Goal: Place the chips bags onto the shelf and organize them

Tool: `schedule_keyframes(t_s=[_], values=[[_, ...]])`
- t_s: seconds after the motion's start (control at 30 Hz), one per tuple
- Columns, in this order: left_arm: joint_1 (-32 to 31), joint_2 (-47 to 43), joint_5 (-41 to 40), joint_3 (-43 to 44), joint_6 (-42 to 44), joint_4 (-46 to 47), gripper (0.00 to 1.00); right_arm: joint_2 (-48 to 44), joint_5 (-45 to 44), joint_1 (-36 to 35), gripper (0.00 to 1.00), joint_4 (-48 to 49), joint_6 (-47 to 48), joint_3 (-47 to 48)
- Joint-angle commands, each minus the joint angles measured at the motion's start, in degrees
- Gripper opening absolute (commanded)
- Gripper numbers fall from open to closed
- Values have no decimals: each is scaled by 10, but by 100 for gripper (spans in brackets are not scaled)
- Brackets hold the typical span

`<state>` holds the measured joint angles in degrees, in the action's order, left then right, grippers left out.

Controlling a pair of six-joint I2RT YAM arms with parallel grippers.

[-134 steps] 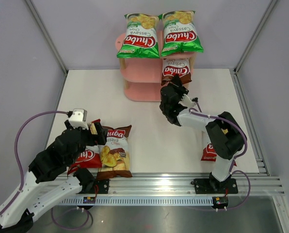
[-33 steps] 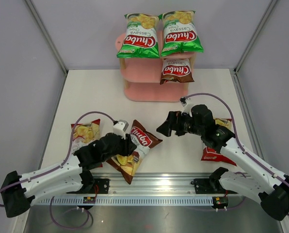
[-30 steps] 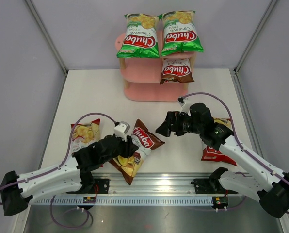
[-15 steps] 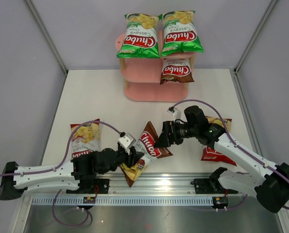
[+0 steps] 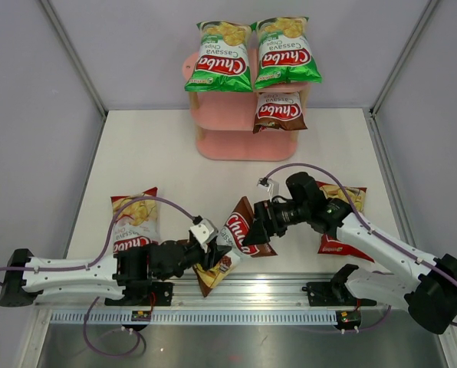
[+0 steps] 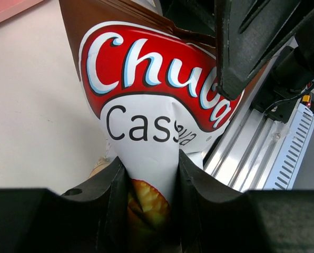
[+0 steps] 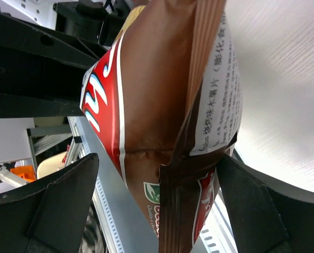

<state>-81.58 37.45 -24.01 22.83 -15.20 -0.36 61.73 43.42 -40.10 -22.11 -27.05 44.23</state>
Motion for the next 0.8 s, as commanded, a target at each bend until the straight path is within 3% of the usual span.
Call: schedule_keyframes(t_s=[0.0,0.13,0.23,0.27,0.33,0.5,0.57,0.67,0.73,0.77], values=[[-3,-8,-27,9,18,91,17,-6,80,-24,99,69,-8,-9],[-3,-12,-27,11,25,91,19,1,74,-25,98,69,-5,-11],[-3,-16,-22,11,27,94,20,11,73,-25,90,101,-22,-17],[-3,-17,-21,12,29,94,21,17,78,-25,85,115,-34,-23],[-3,-17,-17,13,30,93,22,26,85,-24,64,149,-49,-27],[-3,-20,-21,18,28,76,28,36,82,-25,48,174,-52,-25],[-3,-25,-31,18,22,67,34,28,78,-24,36,180,-52,-24],[-3,-26,-62,20,7,39,51,19,69,-25,26,182,-49,-23],[-3,-26,-87,26,-1,17,61,15,52,-25,4,184,-48,-23],[-3,-25,-95,27,-10,10,63,15,46,-25,0,187,-49,-24]])
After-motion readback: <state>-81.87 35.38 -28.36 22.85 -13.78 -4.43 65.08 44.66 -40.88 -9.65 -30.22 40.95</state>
